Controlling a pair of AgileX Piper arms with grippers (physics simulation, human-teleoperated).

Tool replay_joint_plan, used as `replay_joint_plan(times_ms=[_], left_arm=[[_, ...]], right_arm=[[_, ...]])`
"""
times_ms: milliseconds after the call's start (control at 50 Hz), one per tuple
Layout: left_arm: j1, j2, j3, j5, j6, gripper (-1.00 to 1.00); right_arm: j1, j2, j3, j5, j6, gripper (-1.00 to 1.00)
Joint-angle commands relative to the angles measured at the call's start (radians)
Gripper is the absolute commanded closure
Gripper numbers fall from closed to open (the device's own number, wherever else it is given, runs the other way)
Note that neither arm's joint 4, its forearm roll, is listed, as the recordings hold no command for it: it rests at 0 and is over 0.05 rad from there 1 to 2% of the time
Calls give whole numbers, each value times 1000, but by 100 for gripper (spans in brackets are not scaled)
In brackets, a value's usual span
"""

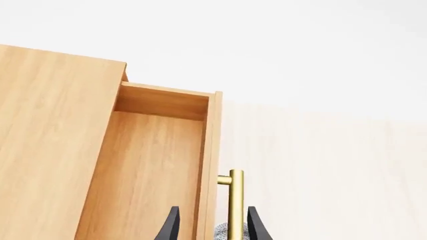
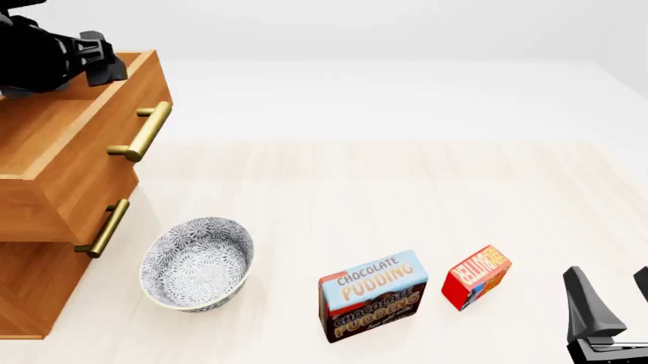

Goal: Put the butter at the back in the top drawer of the cabinet and close it.

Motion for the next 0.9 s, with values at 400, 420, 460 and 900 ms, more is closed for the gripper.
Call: replay_joint_plan(times_ms=[400,420,460,900], left_arm=[[6,27,31,-27,-5,-100],[6,29,33,-29,-6,-100],[6,31,37,-32,-7,-100],[5,52,77,-63,-12,-100]], right_arm=[[0,0,0,0,0,-100],[0,0,0,0,0,-100],[0,0,0,0,0,-100],[0,0,0,0,0,-100]])
